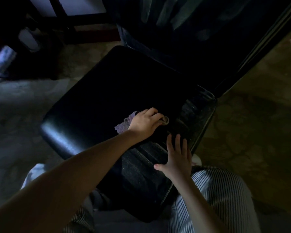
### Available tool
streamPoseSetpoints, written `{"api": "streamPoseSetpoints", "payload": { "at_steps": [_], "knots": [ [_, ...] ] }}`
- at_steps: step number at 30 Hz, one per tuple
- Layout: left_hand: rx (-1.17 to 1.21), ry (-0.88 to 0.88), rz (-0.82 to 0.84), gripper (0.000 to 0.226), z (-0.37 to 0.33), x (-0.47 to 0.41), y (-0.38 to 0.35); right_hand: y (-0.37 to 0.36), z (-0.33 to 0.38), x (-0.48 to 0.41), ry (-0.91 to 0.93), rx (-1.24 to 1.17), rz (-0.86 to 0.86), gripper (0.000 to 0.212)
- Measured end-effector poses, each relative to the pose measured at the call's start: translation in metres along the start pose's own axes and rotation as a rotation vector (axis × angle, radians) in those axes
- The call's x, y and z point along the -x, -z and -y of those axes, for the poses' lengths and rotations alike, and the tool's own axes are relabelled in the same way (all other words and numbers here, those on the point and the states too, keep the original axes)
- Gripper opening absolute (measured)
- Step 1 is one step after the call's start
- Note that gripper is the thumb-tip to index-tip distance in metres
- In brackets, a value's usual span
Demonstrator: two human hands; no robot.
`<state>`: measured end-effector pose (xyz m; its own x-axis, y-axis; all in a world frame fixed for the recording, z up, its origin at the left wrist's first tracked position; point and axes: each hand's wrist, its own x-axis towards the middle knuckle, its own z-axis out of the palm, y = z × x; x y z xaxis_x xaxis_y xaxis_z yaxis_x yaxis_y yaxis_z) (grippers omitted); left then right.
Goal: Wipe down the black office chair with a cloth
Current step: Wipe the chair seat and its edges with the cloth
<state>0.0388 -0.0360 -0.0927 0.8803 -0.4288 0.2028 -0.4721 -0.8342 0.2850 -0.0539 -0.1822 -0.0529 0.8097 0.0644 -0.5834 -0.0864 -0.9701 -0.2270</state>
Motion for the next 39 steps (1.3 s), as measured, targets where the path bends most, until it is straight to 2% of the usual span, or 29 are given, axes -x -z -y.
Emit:
{"api": "streamPoseSetpoints", "payload": {
  "at_steps": [7, 11, 21, 24, 26, 28, 30, 32, 36, 39],
  "knots": [
    [0.034, -0.069, 0.005, 0.029, -0.002, 0.031, 0.002, -0.003, -0.003, -0.001, -0.003, -0.001, -0.015, 0.109],
    [0.066, -0.075, -0.01, 0.027, -0.007, 0.064, 0.01, -0.004, -0.005, 0.0, 0.028, -0.014, -0.057, 0.108],
    [0.044, -0.061, 0.048, 0.019, -0.026, 0.152, 0.027, 0.002, -0.014, 0.008, 0.137, -0.08, -0.037, 0.107],
    [0.087, 0.016, 0.028, 0.02, -0.029, 0.161, 0.027, -0.005, -0.024, 0.02, 0.231, 0.05, -0.02, 0.116],
    [0.17, 0.079, -0.048, 0.018, -0.033, 0.158, 0.028, -0.013, -0.028, 0.029, 0.287, 0.184, -0.009, 0.12],
    [0.212, 0.211, -0.162, 0.021, -0.032, 0.146, 0.03, -0.02, -0.028, 0.034, 0.286, 0.214, 0.009, 0.117],
    [0.156, 0.387, -0.24, 0.027, -0.025, 0.125, 0.033, -0.021, -0.026, 0.032, 0.271, 0.193, -0.004, 0.115],
    [0.078, 0.485, -0.22, 0.03, -0.019, 0.11, 0.031, -0.021, -0.023, 0.032, 0.257, 0.21, -0.009, 0.116],
    [0.035, 0.503, -0.179, 0.03, -0.026, 0.112, 0.019, -0.024, -0.022, 0.032, 0.247, 0.238, -0.031, 0.116],
    [0.025, 0.443, -0.191, 0.027, -0.037, 0.131, 0.016, -0.024, -0.024, 0.033, 0.252, 0.229, -0.028, 0.115]
  ]
}}
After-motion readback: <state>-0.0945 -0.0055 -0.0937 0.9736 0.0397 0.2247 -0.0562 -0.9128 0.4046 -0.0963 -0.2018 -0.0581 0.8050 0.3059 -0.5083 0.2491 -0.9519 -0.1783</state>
